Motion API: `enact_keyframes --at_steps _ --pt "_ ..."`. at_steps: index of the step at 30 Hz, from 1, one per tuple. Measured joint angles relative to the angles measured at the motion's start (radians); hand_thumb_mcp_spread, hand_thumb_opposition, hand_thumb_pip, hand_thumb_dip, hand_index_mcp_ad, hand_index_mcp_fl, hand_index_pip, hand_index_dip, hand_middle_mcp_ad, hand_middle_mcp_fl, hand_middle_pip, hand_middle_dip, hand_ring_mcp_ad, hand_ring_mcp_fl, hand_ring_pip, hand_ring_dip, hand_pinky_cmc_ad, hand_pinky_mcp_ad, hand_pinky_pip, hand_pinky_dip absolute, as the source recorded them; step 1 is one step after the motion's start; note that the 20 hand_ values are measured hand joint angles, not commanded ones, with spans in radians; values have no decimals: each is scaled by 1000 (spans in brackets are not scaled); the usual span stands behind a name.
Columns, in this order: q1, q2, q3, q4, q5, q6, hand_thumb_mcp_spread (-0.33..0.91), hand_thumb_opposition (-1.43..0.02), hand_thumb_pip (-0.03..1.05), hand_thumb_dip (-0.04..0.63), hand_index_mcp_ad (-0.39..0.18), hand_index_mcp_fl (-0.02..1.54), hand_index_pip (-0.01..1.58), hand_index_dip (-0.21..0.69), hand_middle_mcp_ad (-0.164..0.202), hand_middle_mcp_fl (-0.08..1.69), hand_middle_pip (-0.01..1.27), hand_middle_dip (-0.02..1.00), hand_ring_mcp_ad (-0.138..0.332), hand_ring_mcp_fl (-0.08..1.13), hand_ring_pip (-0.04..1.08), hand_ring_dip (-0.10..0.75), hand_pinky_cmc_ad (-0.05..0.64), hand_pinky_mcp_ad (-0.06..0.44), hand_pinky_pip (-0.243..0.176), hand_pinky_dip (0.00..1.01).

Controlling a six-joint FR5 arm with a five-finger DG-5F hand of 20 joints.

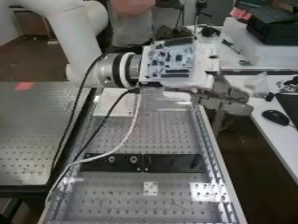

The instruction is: Grab the chopstick and place it in the clear container

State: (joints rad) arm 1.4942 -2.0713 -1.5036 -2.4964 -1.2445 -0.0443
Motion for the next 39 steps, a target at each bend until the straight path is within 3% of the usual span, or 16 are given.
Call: enact_keyframes --at_steps 5,12,19,32,39 --pt "33 73 -51 4 4 -65 702 -1114 405 253 -105 1522 68 328 19 1408 325 407 101 679 110 339 443 197 35 192" --pt "86 143 -105 -5 46 -102 698 -1124 405 253 -105 1525 68 328 24 1426 325 396 93 691 110 340 443 199 35 192" --pt "179 180 -139 3 183 -157 696 -1126 405 253 -105 1527 68 328 21 1424 325 398 91 707 110 340 443 213 51 192" --pt "402 148 -114 41 529 -233 696 -1122 407 253 -105 1527 68 333 21 1424 325 391 84 707 108 330 440 213 49 192" --pt "492 107 -86 67 661 -251 696 -1126 407 253 -105 1527 68 335 23 1424 325 391 84 719 112 339 442 213 59 188"
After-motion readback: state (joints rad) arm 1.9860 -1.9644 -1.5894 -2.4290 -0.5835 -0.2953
